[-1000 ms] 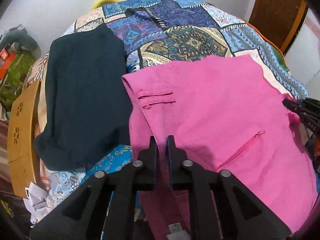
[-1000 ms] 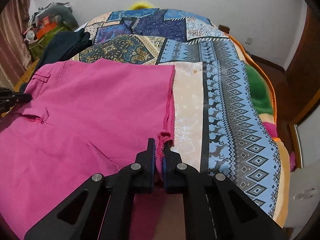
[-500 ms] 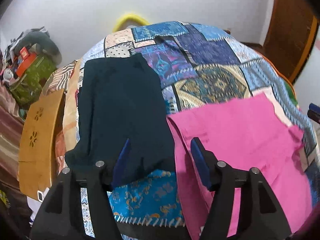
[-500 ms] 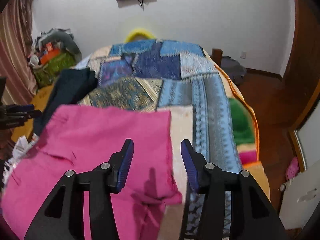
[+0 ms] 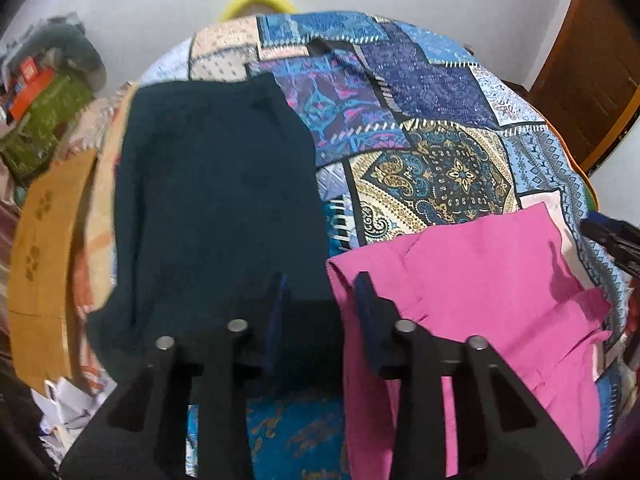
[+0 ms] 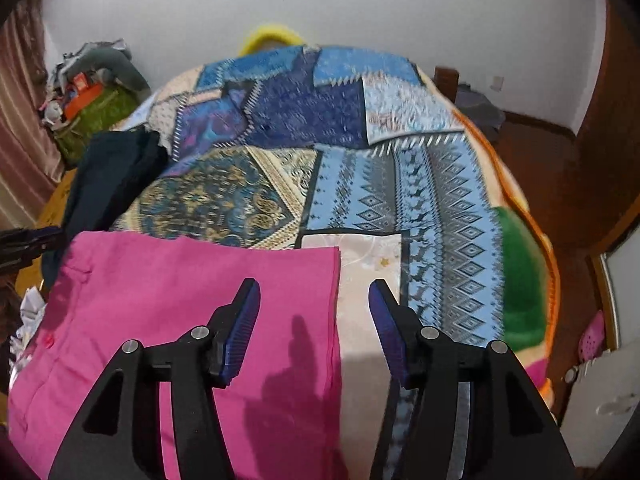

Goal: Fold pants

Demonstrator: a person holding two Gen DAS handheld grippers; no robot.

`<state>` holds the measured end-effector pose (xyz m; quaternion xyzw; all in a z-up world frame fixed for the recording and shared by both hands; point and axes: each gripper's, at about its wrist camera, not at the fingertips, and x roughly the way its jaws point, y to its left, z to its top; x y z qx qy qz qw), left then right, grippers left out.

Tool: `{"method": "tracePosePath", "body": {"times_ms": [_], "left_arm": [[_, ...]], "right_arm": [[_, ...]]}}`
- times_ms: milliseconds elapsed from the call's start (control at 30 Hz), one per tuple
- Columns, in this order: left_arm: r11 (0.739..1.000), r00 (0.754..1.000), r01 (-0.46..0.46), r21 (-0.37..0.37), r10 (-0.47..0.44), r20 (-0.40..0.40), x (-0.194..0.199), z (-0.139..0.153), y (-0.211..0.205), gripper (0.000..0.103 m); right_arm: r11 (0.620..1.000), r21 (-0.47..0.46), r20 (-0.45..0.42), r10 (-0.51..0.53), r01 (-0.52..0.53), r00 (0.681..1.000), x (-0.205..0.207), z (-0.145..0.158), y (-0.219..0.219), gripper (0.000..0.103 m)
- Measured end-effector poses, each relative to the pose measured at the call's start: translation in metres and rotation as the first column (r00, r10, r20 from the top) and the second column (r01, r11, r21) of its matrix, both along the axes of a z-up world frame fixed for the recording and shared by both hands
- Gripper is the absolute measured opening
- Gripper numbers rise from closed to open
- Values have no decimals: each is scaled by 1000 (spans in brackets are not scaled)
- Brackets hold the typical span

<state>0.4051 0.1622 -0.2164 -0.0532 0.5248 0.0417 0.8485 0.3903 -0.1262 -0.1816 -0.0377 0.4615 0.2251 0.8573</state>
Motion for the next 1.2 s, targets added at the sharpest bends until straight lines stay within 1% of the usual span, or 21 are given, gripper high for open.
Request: {"method": "tracePosePath", "body": {"times_ms": [67,167,233,300,333,367,400,433,467,500,533,567,667,733,767,800,833,967,1033,1100,1200], "left_arm": [[999,1000,5,-48,-6,-18,4,-5,2,31],[990,999,4,-141,-11,-46,10,-14,7,31],[985,998,-3,-172,-7,-60,14,-20,9,31],[987,999,9,-159,-17,-50,17,-23,8,29],[990,999,13,-138,-19,-41,17,-23,7,22],[993,999,14,-118,-18,-34,17,-24,6,19],[994,999,16,-112,-20,-31,18,-24,6,15],[994,1000,18,-111,-21,-23,18,-24,7,10],[993,1000,24,-116,-26,-16,18,-24,6,7],[993,1000,26,-115,-27,-13,17,-23,6,7],[994,1000,24,-105,-25,-9,17,-22,5,6],[995,1000,24,-98,-24,-6,17,-20,5,5],[998,1000,20,-66,-19,23,14,-9,2,4],[999,998,20,-34,-18,60,12,4,1,4],[1000,997,15,-13,-14,78,10,12,0,4],[1000,995,4,26,-7,103,8,23,-1,4],[999,992,-3,42,-2,124,6,31,-2,4],[998,978,-23,61,9,207,-3,69,-3,4],[997,975,-17,81,-2,223,-9,80,-7,4],[996,974,-9,94,-12,226,-19,86,-11,4],[995,974,0,97,-22,224,-36,90,-17,4]], "right_arm": [[1000,-5,-37,0,0,999,13,-11,6,53],[1000,-15,-78,9,-10,997,28,-27,15,53],[999,-34,-93,22,-25,995,34,-36,23,53],[998,-59,-101,31,-38,994,39,-45,30,53],[997,-71,-106,37,-44,994,40,-50,34,53],[995,-87,-95,40,-49,995,39,-53,37,53],[993,-105,-73,46,-53,996,38,-55,41,52],[991,-123,-58,53,-60,997,36,-57,44,49],[988,-141,-50,58,-65,997,35,-59,46,38],[986,-151,-47,68,-74,997,34,-60,49,22],[984,-153,-63,85,-94,994,34,-60,51,14],[982,-164,-65,82,-92,994,35,-60,52,6],[986,-152,-45,70,-76,997,35,-49,52,4],[991,-123,-7,60,-61,998,33,-32,47,4],[993,-103,18,57,-54,998,31,-21,44,3],[995,-90,46,52,-48,998,29,-10,40,3],[996,-78,72,47,-41,996,28,2,37,3],[1000,-11,164,30,-29,986,18,49,30,3],[999,8,192,32,-34,981,8,66,26,3],[999,14,207,39,-43,978,-3,76,24,3],[998,30,206,45,-52,978,-16,79,19,3]]}}
